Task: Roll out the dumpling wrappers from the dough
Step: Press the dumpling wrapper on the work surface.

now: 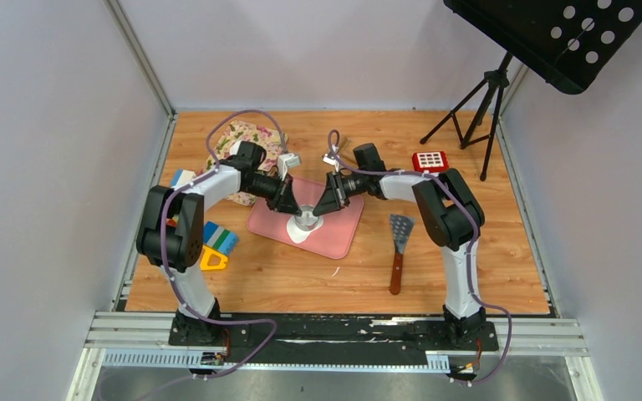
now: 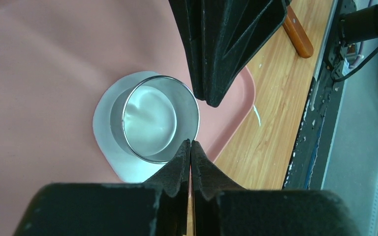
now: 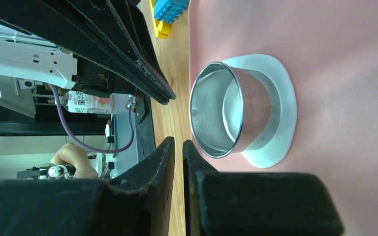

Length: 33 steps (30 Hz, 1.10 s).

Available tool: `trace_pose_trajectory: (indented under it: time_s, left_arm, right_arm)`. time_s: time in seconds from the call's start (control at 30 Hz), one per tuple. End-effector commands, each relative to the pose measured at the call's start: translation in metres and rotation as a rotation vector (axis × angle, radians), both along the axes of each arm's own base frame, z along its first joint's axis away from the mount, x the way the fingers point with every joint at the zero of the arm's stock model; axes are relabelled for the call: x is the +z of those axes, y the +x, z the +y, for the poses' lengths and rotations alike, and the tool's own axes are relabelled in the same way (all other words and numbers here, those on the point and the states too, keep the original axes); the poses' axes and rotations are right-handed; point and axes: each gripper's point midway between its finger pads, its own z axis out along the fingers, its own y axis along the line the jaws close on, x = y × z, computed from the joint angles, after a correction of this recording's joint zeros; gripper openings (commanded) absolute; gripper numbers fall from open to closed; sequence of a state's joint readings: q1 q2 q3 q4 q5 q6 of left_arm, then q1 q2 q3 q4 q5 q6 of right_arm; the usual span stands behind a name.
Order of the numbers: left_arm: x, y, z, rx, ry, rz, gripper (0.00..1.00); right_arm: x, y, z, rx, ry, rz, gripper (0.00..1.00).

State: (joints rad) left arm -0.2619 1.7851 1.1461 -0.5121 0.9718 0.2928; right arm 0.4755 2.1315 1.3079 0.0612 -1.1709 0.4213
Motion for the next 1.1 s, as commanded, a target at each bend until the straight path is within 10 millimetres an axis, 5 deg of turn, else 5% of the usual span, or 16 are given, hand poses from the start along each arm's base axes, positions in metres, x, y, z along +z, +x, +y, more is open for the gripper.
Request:
trace_pose_trajectory:
  time_s: [0.0, 1.07]
  left_arm:
    - [-0.008, -0.003, -0.001, -0.009, 0.013, 0.012, 0.05]
    - [-0.062, -0.004, 0.009, 0.04, 0.143, 0.123, 0.0]
  right_arm:
    - [-0.003, -0.004, 0.001, 0.034, 0.024, -0.003, 0.13]
    - [-0.027, 0.001, 0.007, 0.029, 0.005, 0.036, 0.12]
